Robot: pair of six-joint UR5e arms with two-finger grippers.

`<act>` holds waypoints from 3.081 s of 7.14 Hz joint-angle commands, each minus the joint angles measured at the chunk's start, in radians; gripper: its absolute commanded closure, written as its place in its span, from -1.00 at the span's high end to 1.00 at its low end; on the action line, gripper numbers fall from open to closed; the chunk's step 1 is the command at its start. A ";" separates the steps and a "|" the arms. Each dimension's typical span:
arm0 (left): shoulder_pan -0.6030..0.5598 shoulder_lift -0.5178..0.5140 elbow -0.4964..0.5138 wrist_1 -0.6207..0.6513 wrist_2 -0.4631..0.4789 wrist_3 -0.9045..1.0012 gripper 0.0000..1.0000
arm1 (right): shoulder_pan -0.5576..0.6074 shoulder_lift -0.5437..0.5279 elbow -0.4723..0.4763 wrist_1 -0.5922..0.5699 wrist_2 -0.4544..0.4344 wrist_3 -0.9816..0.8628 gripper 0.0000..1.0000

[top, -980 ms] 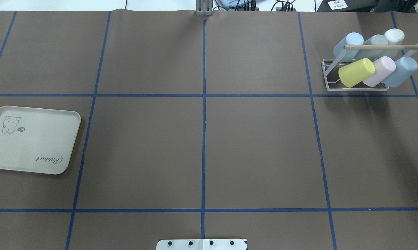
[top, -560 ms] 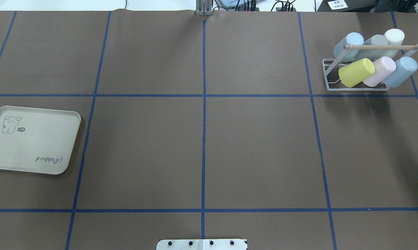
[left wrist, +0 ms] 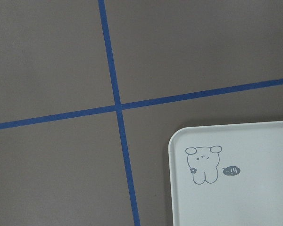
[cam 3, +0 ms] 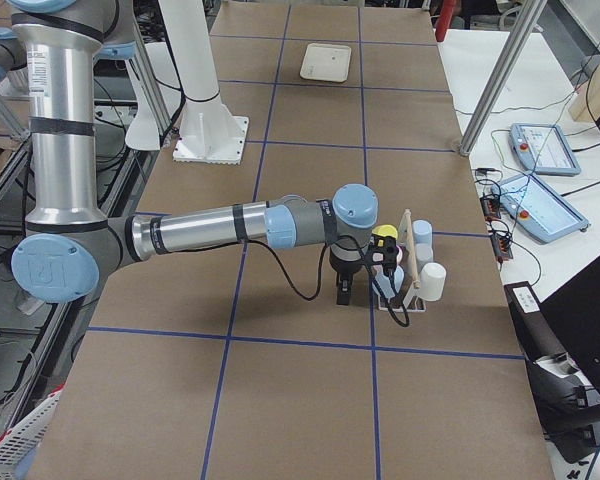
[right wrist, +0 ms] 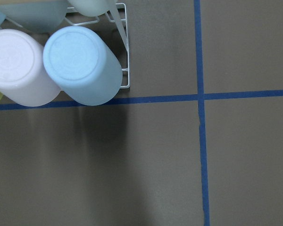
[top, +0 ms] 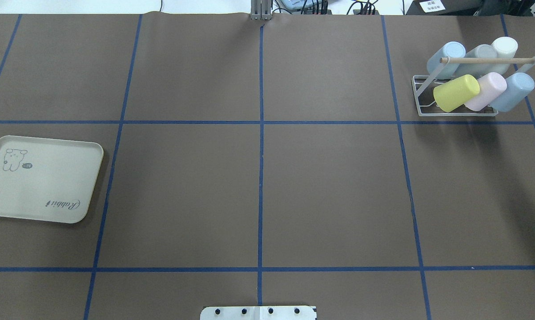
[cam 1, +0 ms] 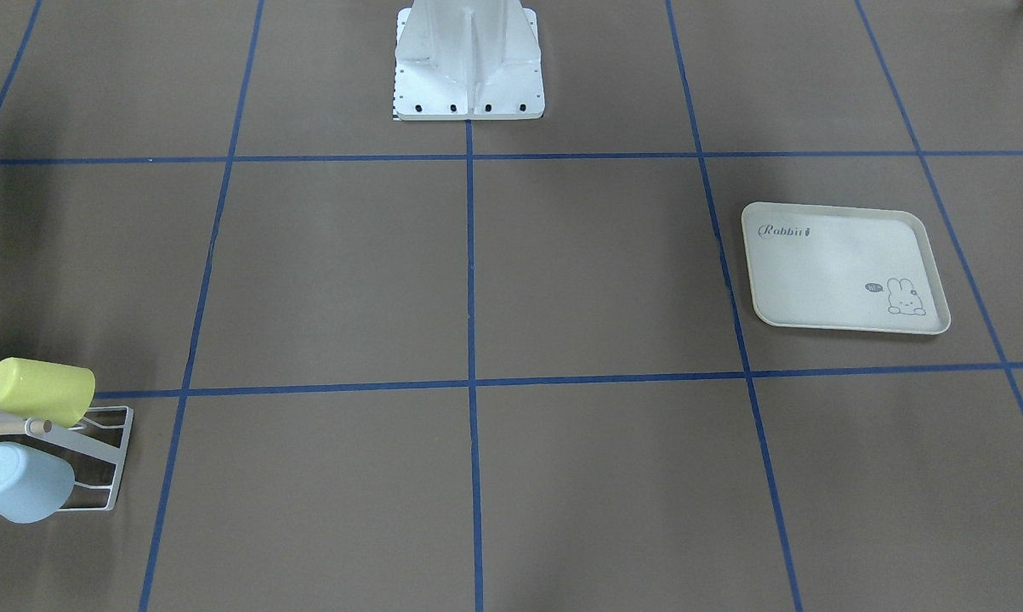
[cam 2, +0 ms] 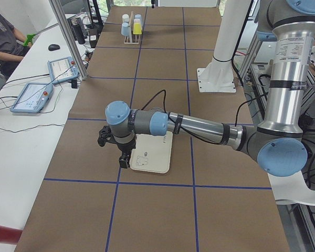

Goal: Transfer IKEA cup to right arm and place on rack

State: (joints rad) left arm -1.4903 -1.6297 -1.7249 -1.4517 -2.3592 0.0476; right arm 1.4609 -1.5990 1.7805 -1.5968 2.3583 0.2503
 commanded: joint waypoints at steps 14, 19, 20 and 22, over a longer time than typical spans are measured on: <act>0.001 0.156 -0.121 -0.006 -0.038 -0.002 1.00 | 0.036 -0.114 0.100 0.014 0.084 -0.014 0.99; -0.001 0.160 -0.148 0.004 -0.040 -0.002 1.00 | -0.002 -0.125 0.102 0.012 0.002 -0.013 0.99; -0.001 0.154 -0.128 -0.001 -0.035 -0.003 1.00 | -0.002 -0.128 0.102 0.012 0.013 -0.013 0.99; -0.002 0.119 -0.020 -0.007 -0.038 0.015 1.00 | -0.002 -0.128 0.102 0.012 0.015 -0.013 0.99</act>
State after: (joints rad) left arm -1.4915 -1.4896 -1.8098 -1.4531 -2.3958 0.0505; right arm 1.4589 -1.7264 1.8828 -1.5847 2.3711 0.2377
